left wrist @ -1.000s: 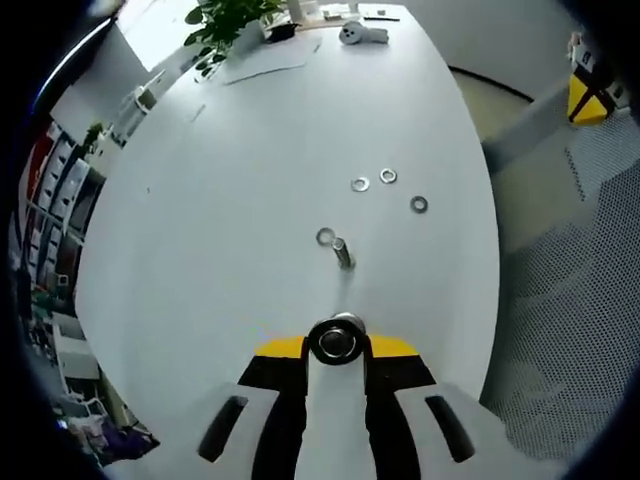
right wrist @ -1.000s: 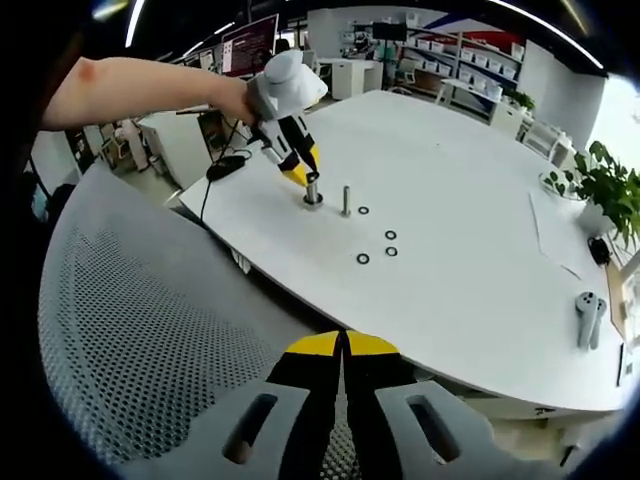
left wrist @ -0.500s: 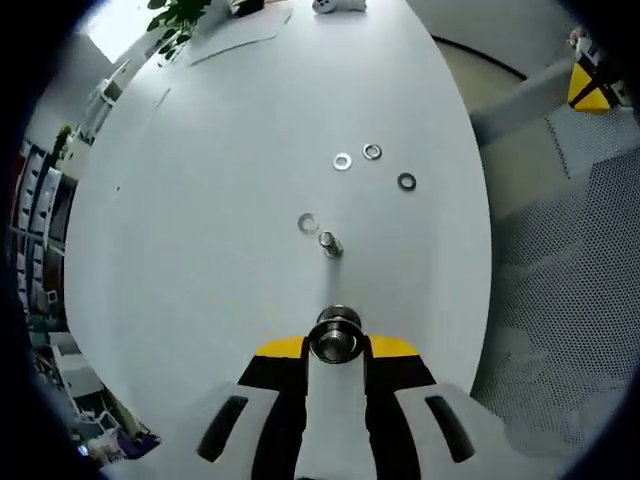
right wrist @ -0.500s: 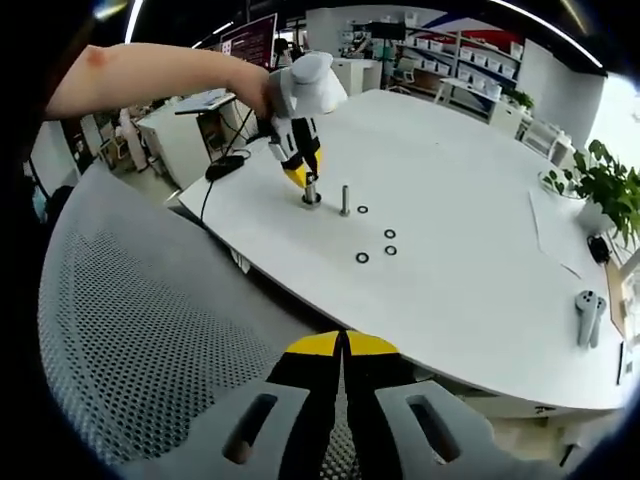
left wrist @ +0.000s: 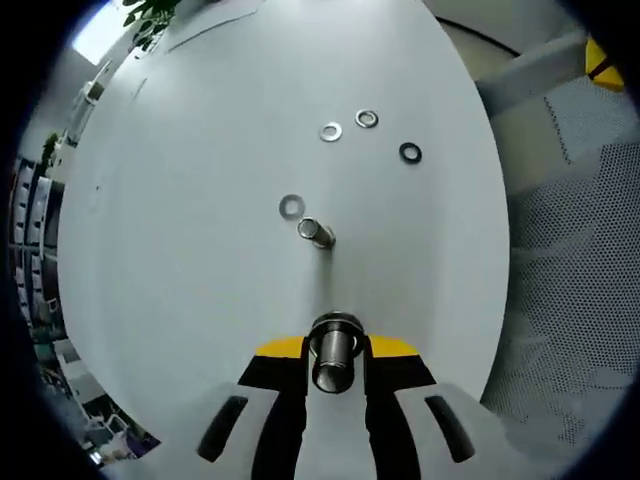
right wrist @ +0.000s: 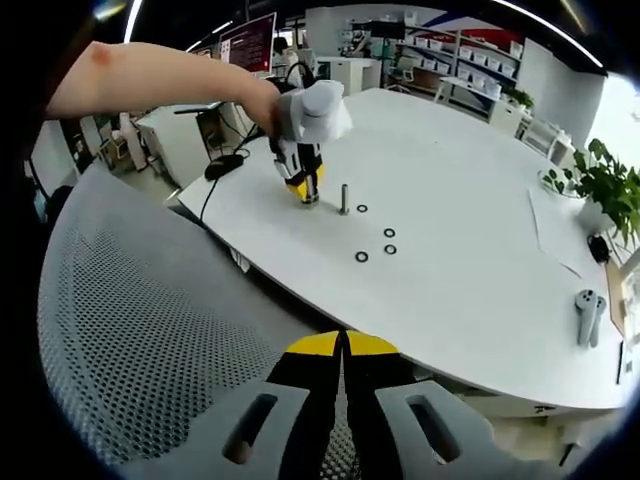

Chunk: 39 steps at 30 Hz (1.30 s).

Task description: Place the washer onto the threaded stud by aligning its center hole with the stud, sliding it down to the base, and recovering from edge contact or off-axis alignment until the washer reaches the visible bottom stop.

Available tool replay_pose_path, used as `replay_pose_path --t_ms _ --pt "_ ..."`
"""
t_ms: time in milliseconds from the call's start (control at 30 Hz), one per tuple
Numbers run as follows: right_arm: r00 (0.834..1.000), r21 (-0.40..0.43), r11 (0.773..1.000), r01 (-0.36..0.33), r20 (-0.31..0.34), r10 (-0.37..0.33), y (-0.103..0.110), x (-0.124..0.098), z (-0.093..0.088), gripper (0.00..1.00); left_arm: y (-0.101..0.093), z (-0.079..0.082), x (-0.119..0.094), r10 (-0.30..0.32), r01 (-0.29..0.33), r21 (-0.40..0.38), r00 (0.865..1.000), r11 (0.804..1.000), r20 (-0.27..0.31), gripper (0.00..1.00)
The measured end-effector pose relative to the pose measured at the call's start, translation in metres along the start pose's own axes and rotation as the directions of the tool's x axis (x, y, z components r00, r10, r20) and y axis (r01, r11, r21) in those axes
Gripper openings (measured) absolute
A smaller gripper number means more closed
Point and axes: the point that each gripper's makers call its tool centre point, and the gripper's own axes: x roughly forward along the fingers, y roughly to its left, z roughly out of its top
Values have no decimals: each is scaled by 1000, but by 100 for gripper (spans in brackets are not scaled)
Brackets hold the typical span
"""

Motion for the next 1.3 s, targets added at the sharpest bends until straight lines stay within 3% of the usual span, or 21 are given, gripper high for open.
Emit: replay_pose_path --t_ms 267,433,633,733,833,1067,1233,1300 --pt "1000 -3 1000 1 2 -1 -1 0 1 4 3 0 6 -8 8 -12 1000 1000 -5 19" --pt "1000 -4 1000 -2 -4 2 0 0 0 4 2 -5 8 -11 12 85 1000 996 -12 21" --pt "1000 -8 1000 -4 -3 4 0 1 0 4 6 -12 4 19 -20 25 1000 999 22 21" --pt "1000 -9 1000 -4 1 4 0 1 1 4 10 -6 0 45 -41 -44 994 998 102 30" --pt "1000 -11 1000 6 17 -5 -1 0 3 4 6 -10 -11 27 -20 -69 994 997 104 34" --pt "1000 -15 1000 6 23 -5 -1 -1 4 4 7 -11 -35 79 -60 -116 983 991 167 40" --pt "1000 -16 1000 2 25 -2 -1 -1 4 4 0 1 -49 153 -125 -119 953 985 261 40" --pt "1000 -15 1000 0 23 0 -1 -1 3 4 -1 2 -50 164 -130 -142 949 981 269 40"
